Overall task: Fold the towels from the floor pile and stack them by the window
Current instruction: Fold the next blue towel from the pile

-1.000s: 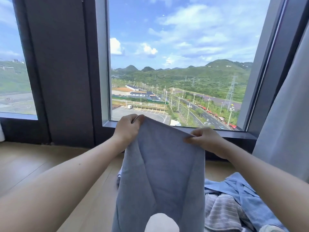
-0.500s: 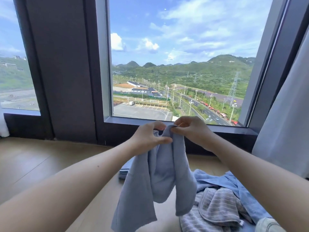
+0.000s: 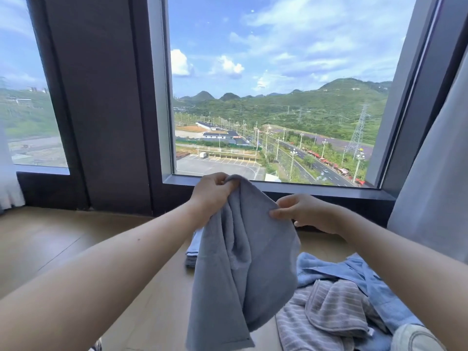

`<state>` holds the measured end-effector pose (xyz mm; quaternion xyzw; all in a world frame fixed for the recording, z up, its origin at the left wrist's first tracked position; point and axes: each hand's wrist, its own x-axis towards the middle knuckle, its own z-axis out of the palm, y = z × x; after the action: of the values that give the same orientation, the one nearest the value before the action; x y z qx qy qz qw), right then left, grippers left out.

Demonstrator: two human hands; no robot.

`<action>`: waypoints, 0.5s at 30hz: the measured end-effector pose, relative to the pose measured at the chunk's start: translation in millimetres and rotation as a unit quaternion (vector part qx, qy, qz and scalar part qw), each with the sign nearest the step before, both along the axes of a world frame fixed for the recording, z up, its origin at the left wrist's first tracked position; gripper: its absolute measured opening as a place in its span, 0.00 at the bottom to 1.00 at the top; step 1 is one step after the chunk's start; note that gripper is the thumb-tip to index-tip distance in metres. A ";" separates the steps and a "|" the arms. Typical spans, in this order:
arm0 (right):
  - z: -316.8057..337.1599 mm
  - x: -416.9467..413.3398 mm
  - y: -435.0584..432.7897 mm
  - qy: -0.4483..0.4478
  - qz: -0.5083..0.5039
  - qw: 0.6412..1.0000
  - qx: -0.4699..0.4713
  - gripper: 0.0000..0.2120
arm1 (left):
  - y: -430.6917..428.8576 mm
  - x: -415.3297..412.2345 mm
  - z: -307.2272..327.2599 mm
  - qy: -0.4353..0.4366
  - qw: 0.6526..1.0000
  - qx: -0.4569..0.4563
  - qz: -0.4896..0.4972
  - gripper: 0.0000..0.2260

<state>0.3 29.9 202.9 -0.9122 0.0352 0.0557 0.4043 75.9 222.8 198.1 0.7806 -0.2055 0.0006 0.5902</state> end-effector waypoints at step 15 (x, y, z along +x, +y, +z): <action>7.2 6.5 26.6 -0.237 0.010 0.970 -0.055 0.04 | -8.7 -10.5 -9.7 -0.119 0.974 0.185 -0.062 0.05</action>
<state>6.8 56.5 210.1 -0.9204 -0.0674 -0.1604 0.3502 65.4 214.2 188.4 0.8561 -0.3193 0.0188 0.4059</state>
